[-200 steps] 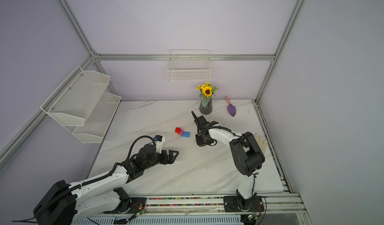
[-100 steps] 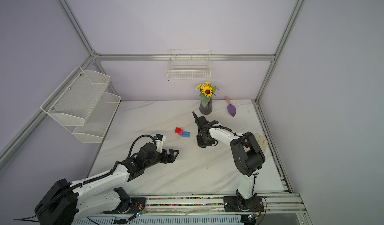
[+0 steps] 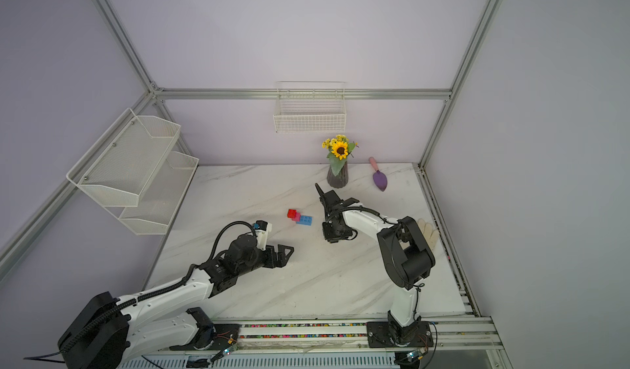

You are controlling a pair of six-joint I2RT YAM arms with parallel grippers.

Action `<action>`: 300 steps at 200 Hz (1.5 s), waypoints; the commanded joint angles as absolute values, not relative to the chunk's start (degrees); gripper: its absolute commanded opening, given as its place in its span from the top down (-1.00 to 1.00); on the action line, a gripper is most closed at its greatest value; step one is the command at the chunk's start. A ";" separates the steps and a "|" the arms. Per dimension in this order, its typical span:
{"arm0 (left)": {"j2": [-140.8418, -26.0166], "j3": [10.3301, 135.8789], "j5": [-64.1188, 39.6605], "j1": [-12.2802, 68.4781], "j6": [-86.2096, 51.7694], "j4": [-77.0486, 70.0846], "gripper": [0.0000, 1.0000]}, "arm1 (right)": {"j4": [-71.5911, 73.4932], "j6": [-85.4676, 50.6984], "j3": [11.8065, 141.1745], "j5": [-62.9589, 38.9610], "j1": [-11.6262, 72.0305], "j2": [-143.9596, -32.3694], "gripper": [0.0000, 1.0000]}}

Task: Assemble the letter v with lego
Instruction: Assemble the lego brick with the lego brick, then pick up the lego brick from the center of the board.

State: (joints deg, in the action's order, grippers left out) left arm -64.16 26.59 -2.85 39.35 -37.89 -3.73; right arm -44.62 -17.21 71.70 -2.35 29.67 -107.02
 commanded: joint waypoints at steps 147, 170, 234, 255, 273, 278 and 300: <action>-60.42 27.41 -0.44 38.94 -38.84 -0.97 -0.99 | -52.47 -12.05 75.16 -8.36 32.62 -124.25 0.75; -61.31 28.09 -1.11 38.95 -38.89 -1.14 -0.99 | -48.98 -13.46 73.98 -6.77 32.61 -120.65 0.48; -63.55 30.39 -2.88 38.94 -38.76 -0.10 -0.99 | -38.83 -17.27 72.53 -6.63 32.61 -117.74 0.06; -62.81 30.11 -2.46 38.94 -38.94 0.23 -0.99 | -35.29 -18.47 70.12 -7.08 32.61 -116.67 0.05; -62.24 29.76 -1.87 38.96 -39.02 0.66 -0.99 | -31.94 -19.63 67.08 -5.89 32.69 -114.60 0.04; -62.17 29.75 -1.65 38.94 -39.05 0.66 -0.99 | -30.98 -19.96 65.97 -5.64 32.70 -113.94 0.03; -62.86 29.92 -1.32 38.96 -39.15 0.63 -0.99 | -25.62 -20.21 61.96 -5.15 32.86 -112.17 0.03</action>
